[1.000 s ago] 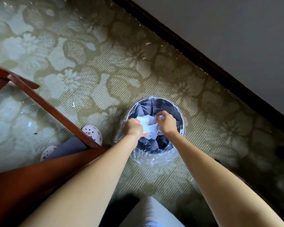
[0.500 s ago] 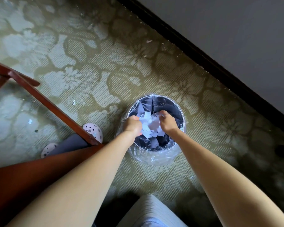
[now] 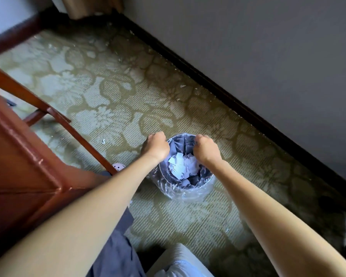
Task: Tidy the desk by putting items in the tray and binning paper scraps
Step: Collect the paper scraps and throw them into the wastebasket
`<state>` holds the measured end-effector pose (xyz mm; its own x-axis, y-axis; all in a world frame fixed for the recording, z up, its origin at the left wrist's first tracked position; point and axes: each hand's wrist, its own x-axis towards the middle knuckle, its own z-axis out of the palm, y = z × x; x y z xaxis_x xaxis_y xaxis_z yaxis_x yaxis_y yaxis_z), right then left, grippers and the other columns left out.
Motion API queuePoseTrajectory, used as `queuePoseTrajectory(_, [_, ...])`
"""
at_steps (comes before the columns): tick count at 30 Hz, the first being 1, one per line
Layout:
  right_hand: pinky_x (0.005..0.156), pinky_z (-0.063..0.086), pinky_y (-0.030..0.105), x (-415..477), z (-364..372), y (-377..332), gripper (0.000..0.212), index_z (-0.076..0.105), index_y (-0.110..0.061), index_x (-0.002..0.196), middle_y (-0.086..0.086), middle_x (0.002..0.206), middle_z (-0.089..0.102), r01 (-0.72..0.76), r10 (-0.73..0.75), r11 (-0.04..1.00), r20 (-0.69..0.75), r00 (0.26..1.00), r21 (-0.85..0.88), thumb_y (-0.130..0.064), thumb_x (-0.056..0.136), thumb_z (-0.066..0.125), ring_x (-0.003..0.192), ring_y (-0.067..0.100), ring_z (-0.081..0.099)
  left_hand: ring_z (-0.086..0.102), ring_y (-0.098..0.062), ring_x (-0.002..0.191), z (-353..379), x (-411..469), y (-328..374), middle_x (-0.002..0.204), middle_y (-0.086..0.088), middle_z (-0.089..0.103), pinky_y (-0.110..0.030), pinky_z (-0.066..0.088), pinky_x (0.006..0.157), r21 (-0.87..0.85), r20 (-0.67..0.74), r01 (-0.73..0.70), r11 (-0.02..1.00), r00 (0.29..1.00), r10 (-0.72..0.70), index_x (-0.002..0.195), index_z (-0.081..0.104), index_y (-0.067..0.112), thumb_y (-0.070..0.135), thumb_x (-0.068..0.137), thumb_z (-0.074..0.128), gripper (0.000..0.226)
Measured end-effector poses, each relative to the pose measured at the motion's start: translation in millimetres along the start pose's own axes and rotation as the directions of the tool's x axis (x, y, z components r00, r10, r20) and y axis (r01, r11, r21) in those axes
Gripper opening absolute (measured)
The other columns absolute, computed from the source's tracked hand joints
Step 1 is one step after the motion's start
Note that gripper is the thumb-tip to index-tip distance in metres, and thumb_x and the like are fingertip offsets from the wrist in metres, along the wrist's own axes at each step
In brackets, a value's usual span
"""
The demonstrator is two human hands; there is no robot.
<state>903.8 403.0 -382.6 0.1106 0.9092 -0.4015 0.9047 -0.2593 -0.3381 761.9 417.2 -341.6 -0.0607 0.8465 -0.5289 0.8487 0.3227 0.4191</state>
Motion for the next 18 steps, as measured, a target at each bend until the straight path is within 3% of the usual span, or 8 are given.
queuePoseTrajectory(2, [0.091, 0.041, 0.039, -12, -28, -17, 0.026, 0.055, 0.002, 0.107, 0.022, 0.112, 0.057, 0.091, -0.099, 0.993, -0.107, 0.989, -0.081, -0.005, 0.088, 0.037, 0.102, 0.038, 0.056, 0.05, -0.026, 0.091, -26, -18, 10, 0.124, -0.011, 0.055, -0.031, 0.038, 0.074, 0.008, -0.074, -0.065, 0.998, 0.995, 0.066, 0.118, 0.055, 0.008, 0.005, 0.094, 0.037, 0.031])
queuePoseTrajectory(9, [0.096, 0.035, 0.039, -75, -113, -102, 0.03, 0.059, -0.002, 0.108, 0.018, 0.108, 0.061, 0.288, -0.344, 0.939, -0.446, 0.827, -0.19, -0.005, 0.087, 0.038, 0.098, 0.037, 0.056, 0.054, -0.033, 0.106, -130, -112, 15, 0.118, -0.013, 0.06, -0.033, 0.044, 0.083, 0.044, -0.415, -0.213, 0.976, 0.885, 0.212, 0.109, 0.061, 0.009, 0.006, 0.092, 0.037, 0.03])
queuePoseTrajectory(13, [0.087, 0.039, 0.039, -127, -150, -163, 0.027, 0.061, 0.001, 0.103, 0.019, 0.102, 0.061, 0.433, -0.452, 0.883, -0.573, 0.683, -0.18, -0.005, 0.086, 0.04, 0.092, 0.039, 0.055, 0.058, -0.029, 0.103, -196, -176, -4, 0.114, -0.011, 0.063, -0.028, 0.04, 0.077, 0.037, -0.66, -0.302, 0.953, 0.709, 0.25, 0.114, 0.062, 0.014, 0.007, 0.094, 0.037, 0.032])
queuePoseTrajectory(18, [0.078, 0.047, 0.041, -186, -158, -240, 0.025, 0.062, 0.001, 0.101, 0.02, 0.101, 0.062, 0.638, -0.564, 0.755, -0.643, 0.518, -0.149, -0.006, 0.086, 0.043, 0.089, 0.041, 0.058, 0.058, -0.032, 0.105, -250, -248, -60, 0.111, -0.013, 0.066, -0.037, 0.044, 0.091, 0.051, -0.825, -0.291, 0.955, 0.527, 0.205, 0.112, 0.064, 0.013, 0.011, 0.093, 0.043, 0.028])
